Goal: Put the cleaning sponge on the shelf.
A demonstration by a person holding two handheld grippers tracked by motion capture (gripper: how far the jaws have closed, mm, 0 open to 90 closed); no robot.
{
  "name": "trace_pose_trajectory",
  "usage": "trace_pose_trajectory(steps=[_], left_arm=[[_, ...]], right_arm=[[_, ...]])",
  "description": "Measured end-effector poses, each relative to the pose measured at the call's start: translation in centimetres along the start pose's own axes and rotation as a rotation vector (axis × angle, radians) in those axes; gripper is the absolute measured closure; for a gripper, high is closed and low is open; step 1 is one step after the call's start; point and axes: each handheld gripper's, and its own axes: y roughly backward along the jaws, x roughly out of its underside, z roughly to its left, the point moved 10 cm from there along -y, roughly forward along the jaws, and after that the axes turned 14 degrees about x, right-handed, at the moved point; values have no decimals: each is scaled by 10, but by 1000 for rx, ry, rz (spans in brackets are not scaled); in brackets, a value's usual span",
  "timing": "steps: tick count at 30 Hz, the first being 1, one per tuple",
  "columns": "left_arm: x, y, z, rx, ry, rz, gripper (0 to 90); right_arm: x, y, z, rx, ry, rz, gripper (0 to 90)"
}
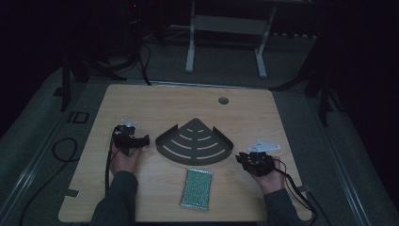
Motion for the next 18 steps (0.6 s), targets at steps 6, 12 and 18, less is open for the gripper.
trace_pose_trajectory(steps=[6, 12, 18], left_arm=[[0, 0, 0, 0, 0, 0, 82], [0, 0, 0, 0, 0, -1, 82], [0, 0, 0, 0, 0, 0, 82]], right_arm=[[4, -1, 19, 10, 143, 26, 793], [9, 1, 48, -35, 220, 46, 882], [15, 2, 75, -80, 268, 75, 900]])
